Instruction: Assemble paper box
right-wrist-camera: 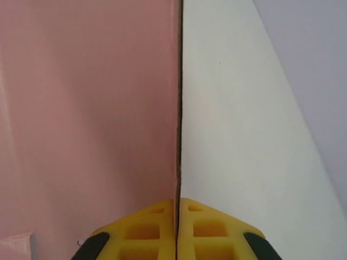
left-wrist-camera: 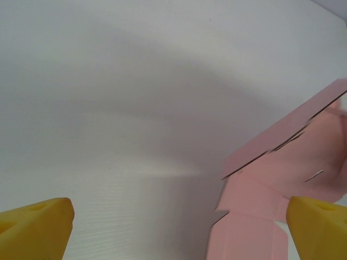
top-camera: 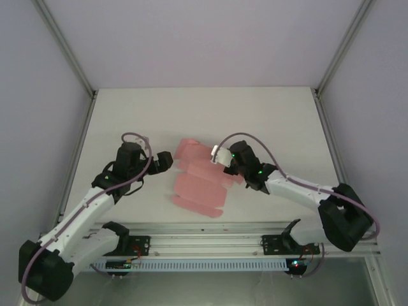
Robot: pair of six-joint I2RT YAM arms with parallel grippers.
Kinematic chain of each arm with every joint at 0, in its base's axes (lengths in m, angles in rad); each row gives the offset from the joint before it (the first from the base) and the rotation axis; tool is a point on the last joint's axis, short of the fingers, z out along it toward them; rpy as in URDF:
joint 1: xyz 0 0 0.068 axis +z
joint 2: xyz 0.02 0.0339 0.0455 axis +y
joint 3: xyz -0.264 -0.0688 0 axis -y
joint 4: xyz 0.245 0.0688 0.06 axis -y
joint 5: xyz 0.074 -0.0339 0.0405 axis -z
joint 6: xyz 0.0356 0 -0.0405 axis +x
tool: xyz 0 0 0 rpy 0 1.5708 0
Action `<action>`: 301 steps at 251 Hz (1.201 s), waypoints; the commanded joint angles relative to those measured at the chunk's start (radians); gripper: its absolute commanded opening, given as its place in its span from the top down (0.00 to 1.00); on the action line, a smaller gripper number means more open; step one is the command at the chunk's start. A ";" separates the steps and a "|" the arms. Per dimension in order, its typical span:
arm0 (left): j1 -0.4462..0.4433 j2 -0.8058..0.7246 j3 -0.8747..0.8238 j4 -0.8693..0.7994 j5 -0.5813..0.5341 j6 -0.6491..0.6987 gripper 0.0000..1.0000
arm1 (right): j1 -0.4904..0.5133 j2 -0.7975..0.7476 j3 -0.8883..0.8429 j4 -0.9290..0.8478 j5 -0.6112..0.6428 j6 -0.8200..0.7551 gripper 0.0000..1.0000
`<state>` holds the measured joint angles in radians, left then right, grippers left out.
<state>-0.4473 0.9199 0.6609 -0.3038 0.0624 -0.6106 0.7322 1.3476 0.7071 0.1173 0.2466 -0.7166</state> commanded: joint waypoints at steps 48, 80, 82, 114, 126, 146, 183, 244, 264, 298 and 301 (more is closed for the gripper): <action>-0.005 0.134 0.118 0.076 0.046 0.044 0.00 | 0.074 0.083 -0.057 0.259 0.189 -0.224 0.96; -0.005 0.236 0.167 0.104 0.054 0.083 0.00 | 0.089 0.079 -0.075 0.304 0.203 -0.242 0.98; -0.005 0.243 0.171 0.104 0.053 0.086 0.00 | 0.090 0.080 -0.076 0.303 0.203 -0.243 0.98; -0.008 0.351 0.227 0.118 0.107 0.114 0.00 | 0.098 0.079 -0.081 0.308 0.218 -0.244 1.00; -0.011 0.383 0.238 0.135 0.137 0.131 0.00 | 0.101 0.079 -0.078 0.307 0.223 -0.243 1.00; -0.018 0.428 0.249 0.138 0.151 0.152 0.00 | 0.101 0.081 -0.073 0.303 0.233 -0.241 1.00; -0.044 0.479 0.243 0.149 0.154 0.190 0.00 | 0.102 0.072 -0.075 0.312 0.231 -0.235 1.00; -0.097 0.531 0.217 0.227 0.162 0.195 0.00 | 0.103 0.054 -0.068 0.290 0.203 -0.167 1.00; -0.116 0.549 0.223 0.247 0.157 0.188 0.00 | 0.102 0.047 -0.063 0.263 0.186 -0.145 1.00; -0.140 0.562 0.232 0.249 0.117 0.176 0.01 | 0.102 0.045 -0.061 0.253 0.187 -0.131 1.00; -0.140 0.560 0.229 0.250 0.115 0.174 0.00 | 0.102 0.045 -0.062 0.253 0.186 -0.130 1.00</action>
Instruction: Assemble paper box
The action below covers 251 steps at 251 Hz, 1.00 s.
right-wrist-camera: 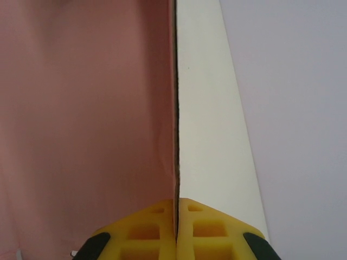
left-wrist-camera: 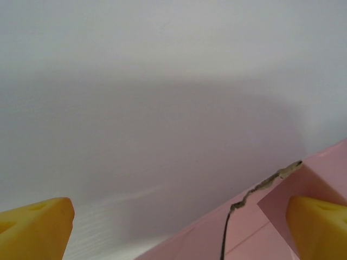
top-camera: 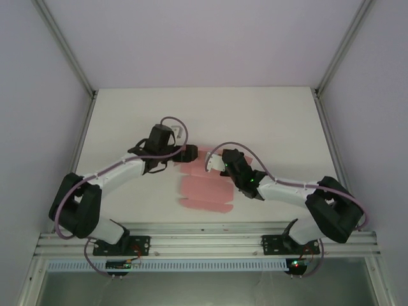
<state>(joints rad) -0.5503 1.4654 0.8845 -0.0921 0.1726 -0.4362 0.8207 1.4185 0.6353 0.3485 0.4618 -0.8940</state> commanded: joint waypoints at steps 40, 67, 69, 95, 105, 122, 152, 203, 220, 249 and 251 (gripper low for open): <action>-0.038 -0.071 -0.052 0.033 -0.058 -0.025 0.00 | 0.011 -0.042 0.006 0.017 -0.040 0.073 1.00; -0.030 -0.177 -0.127 0.028 -0.096 -0.036 0.00 | 0.000 -0.062 0.003 0.001 -0.056 0.093 1.00; -0.030 -0.186 -0.133 0.028 -0.099 -0.037 0.00 | 0.000 -0.063 0.003 -0.002 -0.057 0.093 1.00; -0.009 -0.310 -0.204 0.003 -0.111 -0.055 0.00 | -0.010 -0.074 -0.001 -0.007 -0.059 0.097 1.00; 0.002 -0.356 -0.230 -0.012 -0.109 -0.066 0.00 | -0.015 -0.078 -0.002 -0.007 -0.062 0.097 1.00; 0.023 -0.429 -0.266 -0.054 -0.131 -0.095 0.00 | -0.021 -0.081 -0.003 -0.009 -0.066 0.096 1.00; 0.072 -0.519 -0.332 -0.122 -0.182 -0.126 0.00 | -0.029 -0.085 -0.004 -0.014 -0.075 0.098 1.00; 0.143 -0.513 -0.415 -0.138 -0.172 -0.199 0.00 | -0.050 -0.099 0.004 -0.038 -0.098 0.129 1.00; 0.152 -0.476 -0.437 -0.073 -0.144 -0.208 0.00 | -0.055 -0.102 0.008 -0.049 -0.114 0.142 1.00; 0.152 -0.401 -0.451 0.074 -0.086 -0.210 0.01 | -0.057 -0.105 0.013 -0.072 -0.141 0.157 1.00; 0.152 -0.395 -0.453 0.086 -0.081 -0.210 0.00 | -0.057 -0.105 0.014 -0.073 -0.142 0.158 1.00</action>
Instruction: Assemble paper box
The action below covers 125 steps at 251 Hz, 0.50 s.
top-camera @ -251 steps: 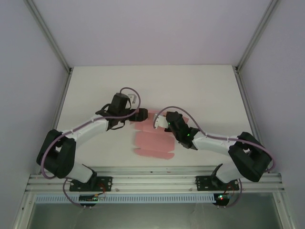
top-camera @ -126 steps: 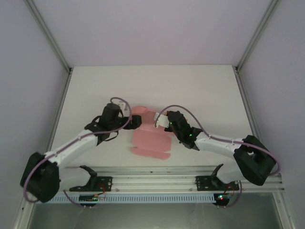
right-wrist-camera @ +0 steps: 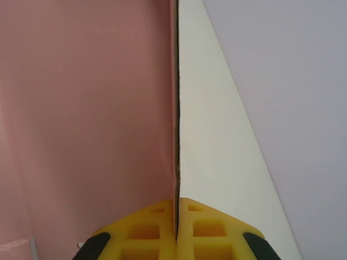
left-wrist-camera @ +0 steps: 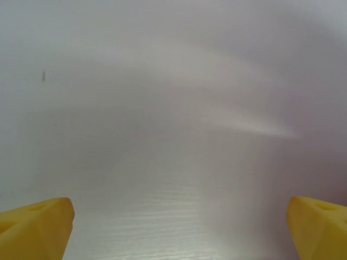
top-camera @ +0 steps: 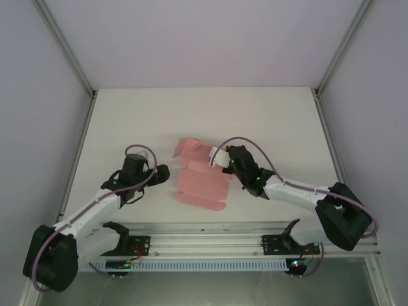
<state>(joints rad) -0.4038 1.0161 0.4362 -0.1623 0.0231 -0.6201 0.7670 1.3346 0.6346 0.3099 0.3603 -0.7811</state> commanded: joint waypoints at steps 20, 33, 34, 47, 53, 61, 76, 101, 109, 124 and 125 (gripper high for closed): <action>0.004 0.102 -0.012 0.282 0.115 -0.023 0.01 | -0.003 -0.020 0.018 -0.054 -0.055 0.052 1.00; 0.005 0.129 -0.019 0.359 0.124 -0.024 0.00 | -0.002 -0.018 0.021 -0.064 -0.059 0.055 1.00; 0.004 0.130 -0.019 0.364 0.125 -0.024 0.00 | -0.002 -0.018 0.021 -0.064 -0.059 0.055 1.00; 0.003 0.152 -0.022 0.424 0.121 -0.022 0.00 | 0.000 -0.020 0.021 -0.069 -0.065 0.057 1.00; 0.004 0.162 -0.022 0.446 0.119 -0.018 0.00 | 0.002 -0.021 0.020 -0.071 -0.064 0.060 1.00; 0.003 0.173 -0.019 0.469 0.123 -0.009 0.00 | 0.000 -0.022 0.021 -0.072 -0.067 0.060 1.00; 0.002 0.195 -0.018 0.512 0.142 0.010 0.00 | 0.002 -0.025 0.022 -0.074 -0.071 0.065 1.00; -0.011 0.222 -0.022 0.574 0.201 0.053 0.00 | 0.000 -0.029 0.022 -0.080 -0.073 0.073 1.00; -0.018 0.228 -0.022 0.583 0.212 0.066 0.01 | 0.001 -0.031 0.023 -0.082 -0.076 0.072 1.00; -0.038 0.233 -0.026 0.602 0.222 0.097 0.00 | 0.000 -0.034 0.026 -0.084 -0.080 0.083 1.00; -0.040 0.233 -0.027 0.604 0.221 0.099 0.00 | -0.001 -0.034 0.025 -0.083 -0.081 0.084 1.00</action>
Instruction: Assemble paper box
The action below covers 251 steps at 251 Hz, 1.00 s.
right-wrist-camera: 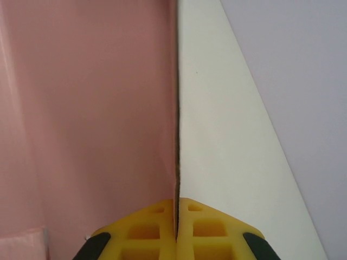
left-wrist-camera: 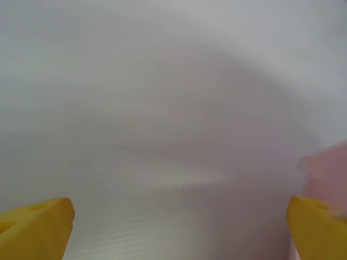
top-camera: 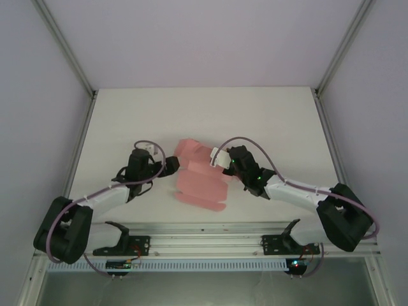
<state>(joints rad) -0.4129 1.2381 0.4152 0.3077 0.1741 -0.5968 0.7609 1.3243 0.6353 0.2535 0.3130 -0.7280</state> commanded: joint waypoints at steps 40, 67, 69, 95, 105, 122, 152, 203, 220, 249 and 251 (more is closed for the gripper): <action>-0.093 0.023 -0.033 0.194 0.036 0.123 0.00 | 0.003 -0.038 0.025 -0.043 -0.067 0.056 1.00; -0.130 0.039 -0.029 0.199 -0.002 0.150 0.00 | 0.001 -0.052 0.024 -0.050 -0.080 0.061 1.00; -0.133 0.041 -0.027 0.200 -0.005 0.153 0.00 | 0.001 -0.053 0.023 -0.050 -0.081 0.062 1.00; -0.179 0.070 -0.004 0.180 -0.070 0.182 0.00 | 0.002 -0.063 0.022 -0.055 -0.098 0.067 1.00; -0.197 0.086 0.009 0.164 -0.107 0.189 0.00 | 0.002 -0.066 0.020 -0.056 -0.104 0.066 1.00; -0.219 0.116 0.036 0.140 -0.158 0.194 0.00 | 0.003 -0.067 0.018 -0.056 -0.106 0.068 1.00; -0.246 0.145 0.057 0.130 -0.191 0.186 0.00 | 0.005 -0.066 0.013 -0.054 -0.099 0.068 1.00; -0.247 0.037 0.026 0.088 -0.190 0.164 0.01 | 0.006 -0.049 0.004 -0.021 -0.026 0.006 1.00; -0.248 -0.041 0.019 0.016 -0.218 0.166 0.00 | 0.006 -0.041 0.001 -0.001 0.006 -0.022 1.00; -0.243 -0.181 0.017 -0.146 -0.280 0.163 0.00 | 0.005 -0.028 -0.001 0.032 0.045 -0.070 1.00; -0.243 -0.191 0.017 -0.156 -0.283 0.161 0.00 | 0.006 -0.027 -0.002 0.036 0.047 -0.073 1.00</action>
<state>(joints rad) -0.6548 1.1790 0.4416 0.3271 -0.0311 -0.4343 0.7616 1.2835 0.6353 0.2180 0.2935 -0.7429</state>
